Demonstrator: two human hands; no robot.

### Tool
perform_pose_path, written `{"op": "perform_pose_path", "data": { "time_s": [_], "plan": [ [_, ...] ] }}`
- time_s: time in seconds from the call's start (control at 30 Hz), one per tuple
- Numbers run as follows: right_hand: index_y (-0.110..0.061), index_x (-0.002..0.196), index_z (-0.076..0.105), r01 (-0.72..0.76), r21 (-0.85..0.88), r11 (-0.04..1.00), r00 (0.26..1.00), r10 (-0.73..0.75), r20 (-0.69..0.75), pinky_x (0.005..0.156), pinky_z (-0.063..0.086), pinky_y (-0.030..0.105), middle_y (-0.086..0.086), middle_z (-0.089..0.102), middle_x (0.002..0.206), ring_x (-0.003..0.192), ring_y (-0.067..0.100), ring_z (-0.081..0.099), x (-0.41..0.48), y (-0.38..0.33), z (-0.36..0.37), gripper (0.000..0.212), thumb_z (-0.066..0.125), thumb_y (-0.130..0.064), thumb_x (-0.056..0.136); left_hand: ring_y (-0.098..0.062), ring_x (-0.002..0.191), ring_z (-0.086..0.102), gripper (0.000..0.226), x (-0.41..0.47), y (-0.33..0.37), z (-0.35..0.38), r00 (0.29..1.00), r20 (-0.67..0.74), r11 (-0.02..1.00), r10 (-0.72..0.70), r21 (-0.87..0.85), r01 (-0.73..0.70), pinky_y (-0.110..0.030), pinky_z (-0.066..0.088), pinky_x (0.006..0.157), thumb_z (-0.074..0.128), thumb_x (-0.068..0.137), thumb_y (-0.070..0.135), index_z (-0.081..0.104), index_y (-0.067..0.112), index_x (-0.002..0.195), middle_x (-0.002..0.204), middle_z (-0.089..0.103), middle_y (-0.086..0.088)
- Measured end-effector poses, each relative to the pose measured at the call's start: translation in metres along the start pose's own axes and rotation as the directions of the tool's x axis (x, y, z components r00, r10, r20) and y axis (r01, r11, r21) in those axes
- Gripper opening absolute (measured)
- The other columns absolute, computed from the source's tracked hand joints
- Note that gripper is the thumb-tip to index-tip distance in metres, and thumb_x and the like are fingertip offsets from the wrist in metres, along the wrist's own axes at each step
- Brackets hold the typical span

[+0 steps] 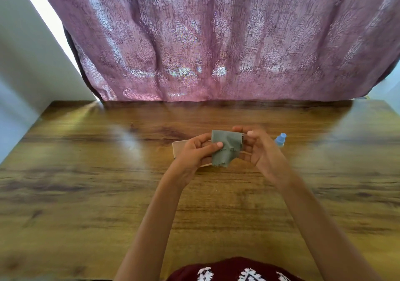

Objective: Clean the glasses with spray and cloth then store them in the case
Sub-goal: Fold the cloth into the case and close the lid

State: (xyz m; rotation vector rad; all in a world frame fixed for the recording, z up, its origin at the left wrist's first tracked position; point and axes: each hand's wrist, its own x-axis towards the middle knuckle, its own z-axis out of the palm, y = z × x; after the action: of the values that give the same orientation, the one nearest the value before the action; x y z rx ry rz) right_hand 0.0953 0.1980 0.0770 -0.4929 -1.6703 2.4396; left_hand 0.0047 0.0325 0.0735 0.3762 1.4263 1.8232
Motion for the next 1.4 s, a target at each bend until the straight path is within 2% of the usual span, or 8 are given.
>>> {"op": "perform_pose_path", "data": {
  "time_s": [0.1,0.3,0.57,0.83,1.07,1.2,1.3,1.4],
  "plan": [
    [-0.007,0.114,0.067,-0.132,0.133,0.982,0.988,0.118,0.104,0.078,0.058,0.029,0.012,0.070,0.109,0.092,0.019,0.068,0.000,0.004,-0.006,0.057,0.075,-0.048,0.074,-0.016,0.085,0.071,0.031,0.000,0.002,0.000,1.000,0.007,1.000,0.019,-0.010,-0.019,-0.025,0.058,0.071,0.063,0.087,0.007,0.063,0.005,0.118,0.097,0.074,-0.009],
    [-0.006,0.108,0.068,-0.243,0.142,0.960,0.967,0.227,0.119,0.079,0.058,0.032,0.012,0.071,0.104,0.088,0.020,0.070,-0.003,0.014,-0.003,0.033,0.070,-0.015,0.076,-0.016,0.086,0.071,0.030,0.000,0.003,-0.003,0.999,0.041,1.000,0.009,0.016,-0.010,-0.025,0.059,0.074,0.061,0.088,0.003,0.063,0.007,0.118,0.097,0.074,-0.007],
    [-0.012,0.096,0.065,0.118,-0.152,0.981,0.992,-0.123,-0.024,0.079,0.057,0.032,0.006,0.071,0.095,0.092,0.020,0.069,-0.002,0.016,0.004,0.018,0.063,0.002,0.085,-0.012,0.085,0.070,0.020,-0.001,0.000,-0.009,0.998,-0.029,0.996,0.061,0.060,-0.059,-0.020,0.056,0.071,0.057,0.089,-0.004,0.068,0.009,0.100,0.091,0.074,0.000],
    [-0.013,0.082,0.073,0.456,-0.462,0.761,0.886,-0.438,0.153,0.085,0.052,0.022,0.002,0.071,0.097,0.099,0.012,0.066,-0.001,0.010,0.000,0.035,0.056,0.018,0.081,-0.016,0.085,0.071,0.018,-0.001,0.000,-0.008,0.983,-0.150,0.993,0.102,0.078,-0.091,-0.023,0.058,0.068,0.051,0.097,0.011,0.063,0.014,0.110,0.097,0.073,-0.006],
    [-0.020,0.080,0.073,0.510,-0.593,0.624,0.847,-0.486,0.217,0.082,0.051,0.018,0.002,0.070,0.100,0.097,0.008,0.065,0.004,0.010,-0.004,0.042,0.058,0.018,0.080,-0.017,0.085,0.071,0.036,-0.006,0.005,-0.009,0.993,-0.115,1.000,-0.012,0.002,0.012,-0.020,0.057,0.067,0.062,0.084,0.038,0.070,0.012,0.106,0.100,0.072,-0.010],
    [-0.018,0.092,0.073,0.395,-0.557,0.730,0.912,-0.387,0.139,0.080,0.053,0.022,-0.001,0.071,0.100,0.095,0.010,0.067,0.004,0.014,0.001,0.033,0.055,0.009,0.087,-0.010,0.082,0.070,0.019,-0.008,0.004,-0.012,0.992,-0.128,0.999,0.022,0.042,-0.016,-0.018,0.057,0.068,0.068,0.083,0.015,0.070,0.013,0.102,0.087,0.074,-0.001],
    [-0.013,0.110,0.065,0.091,-0.158,0.983,0.996,-0.088,0.030,0.082,0.058,0.033,0.005,0.071,0.104,0.098,0.019,0.068,0.005,0.019,0.009,0.021,0.051,-0.007,0.096,-0.011,0.077,0.071,0.018,-0.006,0.003,-0.014,0.984,-0.176,1.000,0.031,0.004,-0.030,-0.018,0.057,0.067,0.066,0.085,0.008,0.068,0.007,0.103,0.085,0.074,-0.003],
    [-0.008,0.108,0.066,-0.056,-0.060,0.997,0.998,0.058,0.027,0.080,0.059,0.031,0.004,0.072,0.097,0.091,0.017,0.070,0.011,0.026,0.017,0.019,0.061,-0.014,0.091,-0.013,0.076,0.071,0.024,-0.003,0.002,-0.018,0.978,-0.208,0.999,0.032,0.014,-0.030,-0.021,0.058,0.069,0.065,0.086,0.007,0.065,0.001,0.109,0.089,0.073,-0.009]
  ]
}}
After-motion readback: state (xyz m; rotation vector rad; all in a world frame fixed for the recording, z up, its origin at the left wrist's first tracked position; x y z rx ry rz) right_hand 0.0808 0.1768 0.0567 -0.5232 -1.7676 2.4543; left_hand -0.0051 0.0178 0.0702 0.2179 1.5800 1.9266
